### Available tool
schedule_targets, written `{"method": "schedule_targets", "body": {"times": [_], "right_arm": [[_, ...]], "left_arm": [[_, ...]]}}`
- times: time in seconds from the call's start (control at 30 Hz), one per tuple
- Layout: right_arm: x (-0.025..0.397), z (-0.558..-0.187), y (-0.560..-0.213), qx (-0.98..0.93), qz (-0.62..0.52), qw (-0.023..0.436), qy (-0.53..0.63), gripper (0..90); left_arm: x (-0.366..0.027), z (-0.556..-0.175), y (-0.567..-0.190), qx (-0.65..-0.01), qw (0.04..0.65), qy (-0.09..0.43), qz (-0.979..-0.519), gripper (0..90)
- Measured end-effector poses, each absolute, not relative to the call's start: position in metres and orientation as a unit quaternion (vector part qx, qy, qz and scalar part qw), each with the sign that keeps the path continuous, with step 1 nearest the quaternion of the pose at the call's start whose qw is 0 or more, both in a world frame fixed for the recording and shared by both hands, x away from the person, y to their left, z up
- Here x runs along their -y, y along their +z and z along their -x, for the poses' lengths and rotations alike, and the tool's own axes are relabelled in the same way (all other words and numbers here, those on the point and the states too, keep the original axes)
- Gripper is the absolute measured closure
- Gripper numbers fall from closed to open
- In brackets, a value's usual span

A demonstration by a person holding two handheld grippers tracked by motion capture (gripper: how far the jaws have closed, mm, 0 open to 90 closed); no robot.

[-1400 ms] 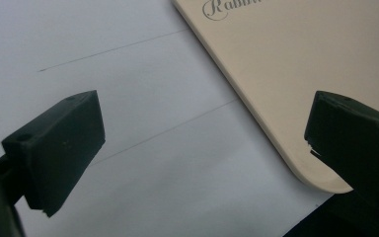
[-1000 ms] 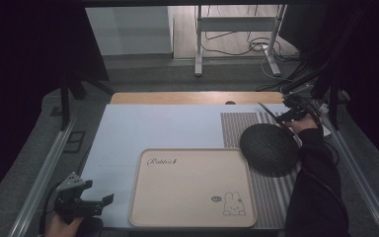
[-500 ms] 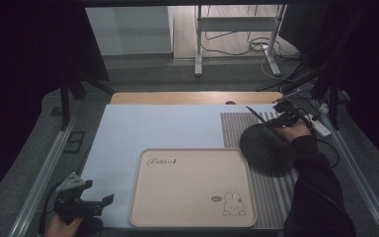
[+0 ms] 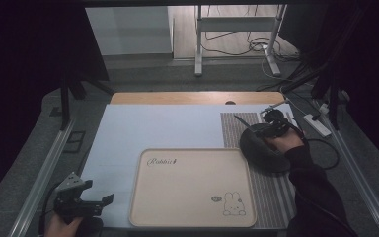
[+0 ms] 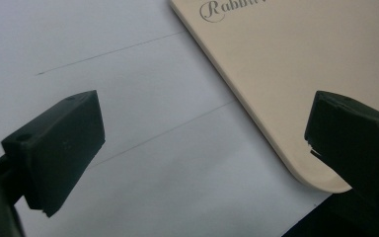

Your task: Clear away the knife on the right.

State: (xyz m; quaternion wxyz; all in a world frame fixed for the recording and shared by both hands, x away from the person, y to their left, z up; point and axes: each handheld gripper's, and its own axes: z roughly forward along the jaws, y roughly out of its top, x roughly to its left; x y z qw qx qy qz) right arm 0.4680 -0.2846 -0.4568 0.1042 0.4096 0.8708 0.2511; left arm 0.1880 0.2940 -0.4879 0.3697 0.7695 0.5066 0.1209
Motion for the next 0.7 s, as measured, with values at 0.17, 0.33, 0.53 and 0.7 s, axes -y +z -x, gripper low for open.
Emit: {"method": "schedule_targets", "body": {"times": [0.17, 0.33, 0.53, 0.7], "right_arm": [[0.275, -0.452, -0.459, -0.874, -0.4, 0.096, 0.259, 77.4], [0.26, -0.434, -0.463, -0.883, -0.38, 0.089, 0.26, 77.4], [0.241, -0.412, -0.469, -0.895, -0.354, 0.077, 0.261, 77.4], [0.228, -0.392, -0.471, -0.899, -0.34, 0.067, 0.267, 77.4]], "left_arm": [[-0.294, -0.188, -0.488, -0.506, 0.37, 0.12, -0.769, 2.0], [-0.294, -0.188, -0.488, -0.506, 0.37, 0.12, -0.77, 2.0], [-0.294, -0.188, -0.488, -0.507, 0.371, 0.12, -0.768, 1.9], [-0.294, -0.188, -0.488, -0.508, 0.372, 0.12, -0.768, 1.9]]}}
